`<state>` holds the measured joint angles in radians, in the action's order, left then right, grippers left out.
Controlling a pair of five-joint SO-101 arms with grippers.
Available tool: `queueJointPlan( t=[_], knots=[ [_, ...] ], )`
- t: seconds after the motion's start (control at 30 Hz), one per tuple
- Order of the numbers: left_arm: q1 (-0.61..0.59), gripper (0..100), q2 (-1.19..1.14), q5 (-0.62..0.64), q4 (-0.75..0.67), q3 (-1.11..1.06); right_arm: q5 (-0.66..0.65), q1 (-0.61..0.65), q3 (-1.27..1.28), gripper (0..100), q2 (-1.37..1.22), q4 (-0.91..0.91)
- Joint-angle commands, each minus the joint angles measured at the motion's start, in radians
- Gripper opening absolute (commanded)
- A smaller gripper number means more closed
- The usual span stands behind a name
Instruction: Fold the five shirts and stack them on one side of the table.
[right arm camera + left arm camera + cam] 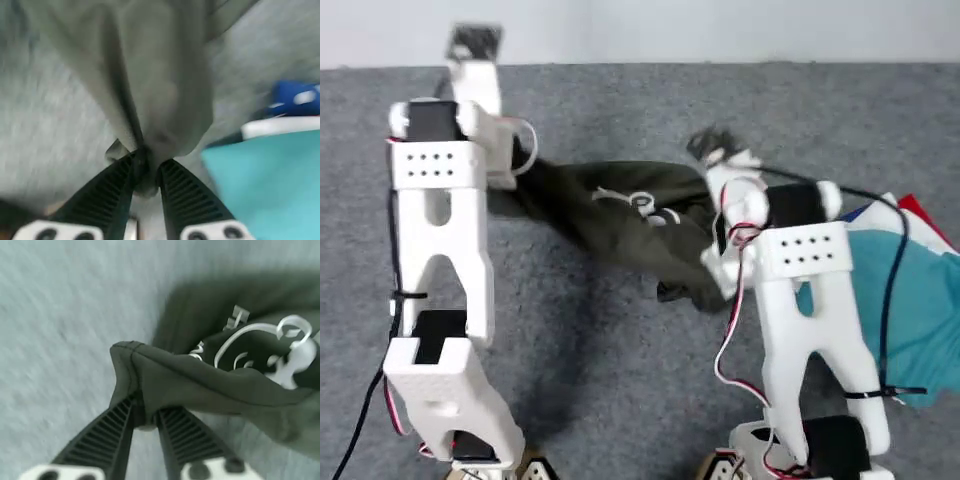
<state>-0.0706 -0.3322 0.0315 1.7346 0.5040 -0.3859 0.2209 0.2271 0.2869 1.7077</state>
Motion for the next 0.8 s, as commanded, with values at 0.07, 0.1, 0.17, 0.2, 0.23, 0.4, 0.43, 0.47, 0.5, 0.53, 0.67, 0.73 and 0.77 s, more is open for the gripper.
queueJointPlan(
  t=[0.07,0.1,0.17,0.2,0.23,0.4,0.43,0.47,0.5,0.53,0.67,0.73,0.77],
  knots=[
    [0.032,1,0.057,0.002,0.020,-0.116,-0.103,0.045,0.213,5.0,0.056,0.031],
    [0.034,1,0.057,0.002,0.020,-0.117,-0.098,0.042,0.224,9.1,0.064,0.033],
    [0.035,1,0.057,0.002,0.018,-0.117,-0.048,0.036,0.218,18.5,0.088,0.053],
    [0.035,1,0.057,0.002,0.018,-0.116,-0.032,0.036,0.196,22.5,0.105,0.062],
    [0.035,1,0.057,0.002,0.018,-0.116,-0.020,0.030,0.166,25.1,0.128,0.068],
    [0.035,1,0.052,0.002,0.018,-0.117,0.018,-0.030,0.003,25.8,0.209,0.073],
    [0.035,1,0.052,0.002,0.018,-0.117,0.032,-0.045,0.005,25.8,0.205,0.068],
    [0.035,1,0.052,0.002,0.018,-0.117,0.044,-0.058,0.015,25.8,0.191,0.056],
    [0.035,1,0.052,0.002,0.018,-0.117,0.055,-0.070,0.044,25.8,0.173,0.033],
    [0.035,1,0.052,0.002,0.018,-0.117,0.058,-0.085,0.080,25.8,0.151,-0.001],
    [0.035,1,0.052,0.002,0.018,-0.117,0.054,-0.124,0.244,24.5,0.048,-0.211],
    [0.035,1,0.051,0.002,0.018,-0.117,0.054,-0.127,0.293,24.6,-0.007,-0.308],
    [0.035,1,0.051,0.002,0.018,-0.117,0.054,-0.125,0.299,24.7,-0.035,-0.344]
  ],
)
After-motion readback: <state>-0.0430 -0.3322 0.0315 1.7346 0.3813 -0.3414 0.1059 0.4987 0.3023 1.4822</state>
